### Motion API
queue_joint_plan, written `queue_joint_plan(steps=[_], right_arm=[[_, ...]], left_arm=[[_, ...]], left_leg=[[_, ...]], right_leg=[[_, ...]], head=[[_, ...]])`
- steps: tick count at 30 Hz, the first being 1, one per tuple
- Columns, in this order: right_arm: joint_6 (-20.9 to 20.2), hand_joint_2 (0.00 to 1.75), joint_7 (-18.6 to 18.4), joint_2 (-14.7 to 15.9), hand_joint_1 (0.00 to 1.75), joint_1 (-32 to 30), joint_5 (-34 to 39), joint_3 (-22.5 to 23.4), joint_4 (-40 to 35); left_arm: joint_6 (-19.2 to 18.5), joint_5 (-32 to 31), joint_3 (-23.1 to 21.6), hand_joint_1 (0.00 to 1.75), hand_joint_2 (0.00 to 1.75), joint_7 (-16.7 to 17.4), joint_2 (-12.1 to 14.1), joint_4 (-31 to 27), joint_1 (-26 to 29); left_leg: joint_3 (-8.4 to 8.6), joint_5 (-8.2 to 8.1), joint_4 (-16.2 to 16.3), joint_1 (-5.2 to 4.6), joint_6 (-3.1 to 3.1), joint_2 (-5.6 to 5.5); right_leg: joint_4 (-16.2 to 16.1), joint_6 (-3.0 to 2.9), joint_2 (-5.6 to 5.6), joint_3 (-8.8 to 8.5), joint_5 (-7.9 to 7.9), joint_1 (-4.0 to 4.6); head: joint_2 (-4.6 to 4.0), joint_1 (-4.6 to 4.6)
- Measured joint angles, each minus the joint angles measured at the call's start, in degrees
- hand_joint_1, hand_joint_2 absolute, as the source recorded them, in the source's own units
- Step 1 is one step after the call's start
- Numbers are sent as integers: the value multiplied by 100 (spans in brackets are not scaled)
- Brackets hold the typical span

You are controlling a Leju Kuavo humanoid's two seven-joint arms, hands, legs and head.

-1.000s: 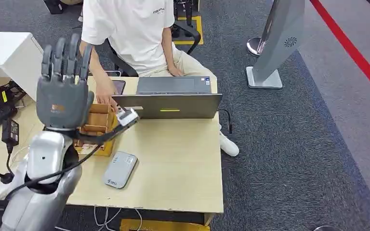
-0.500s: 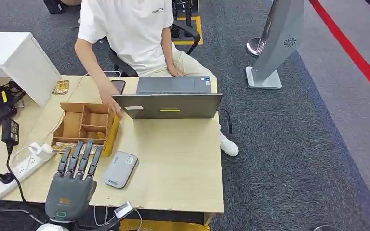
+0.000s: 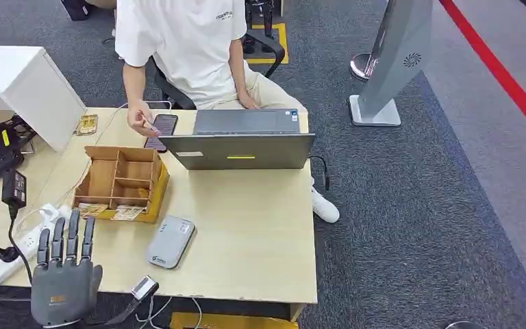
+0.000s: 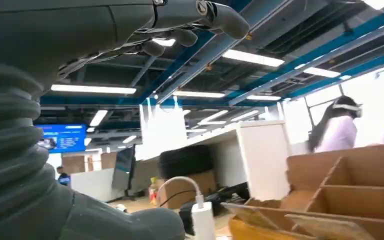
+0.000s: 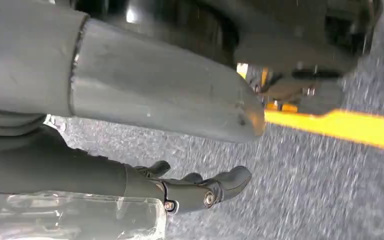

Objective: Pass the card to the sensor for recognition and then transmit it.

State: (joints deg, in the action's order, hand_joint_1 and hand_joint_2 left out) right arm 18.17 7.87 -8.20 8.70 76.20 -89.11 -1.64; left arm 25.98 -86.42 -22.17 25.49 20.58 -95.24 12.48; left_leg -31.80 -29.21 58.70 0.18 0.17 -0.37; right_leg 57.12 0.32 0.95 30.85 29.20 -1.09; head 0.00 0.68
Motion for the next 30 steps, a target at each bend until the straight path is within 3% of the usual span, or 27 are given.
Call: queue_joint_plan(steps=[4, 11, 18, 25, 30], right_arm=[[-151, 0, -2, -2, 0, 2, -75, -2, 37], [-154, 0, -28, -9, 0, 5, -265, -2, 55], [-154, 0, -68, -9, 0, 8, -496, -2, 63], [-154, 0, -88, -9, 0, 33, -608, -2, 70], [-154, 0, -151, -11, 0, 95, -807, -2, 70]], left_arm=[[214, 0, 396, 0, 175, -188, -220, 551, -18], [613, 0, 693, 0, 175, -219, -432, 1455, -294], [870, -2, 670, 0, 175, -160, -589, 2337, -866], [886, -2, 494, 0, 175, -92, -779, 2880, -1387], [927, -2, 173, 0, 175, -40, -996, 3453, -1963]], left_leg=[[1, 0, 1, -1, 0, 1], [2, 0, 4, -3, 1, -2], [2, 1, 4, -2, 0, -6], [2, 1, 7, -2, 0, -8], [1, 1, 9, -3, 1, -18]], right_leg=[[-1, 2, 0, -3, -2, -2], [-3, 3, -2, -5, -3, -3], [-2, 3, -6, -4, -3, -2], [-2, 3, -5, -3, -4, -2], [-3, 4, -14, -6, -5, -3]], head=[[0, 4], [0, 6], [0, 7], [0, 4], [0, 4]])
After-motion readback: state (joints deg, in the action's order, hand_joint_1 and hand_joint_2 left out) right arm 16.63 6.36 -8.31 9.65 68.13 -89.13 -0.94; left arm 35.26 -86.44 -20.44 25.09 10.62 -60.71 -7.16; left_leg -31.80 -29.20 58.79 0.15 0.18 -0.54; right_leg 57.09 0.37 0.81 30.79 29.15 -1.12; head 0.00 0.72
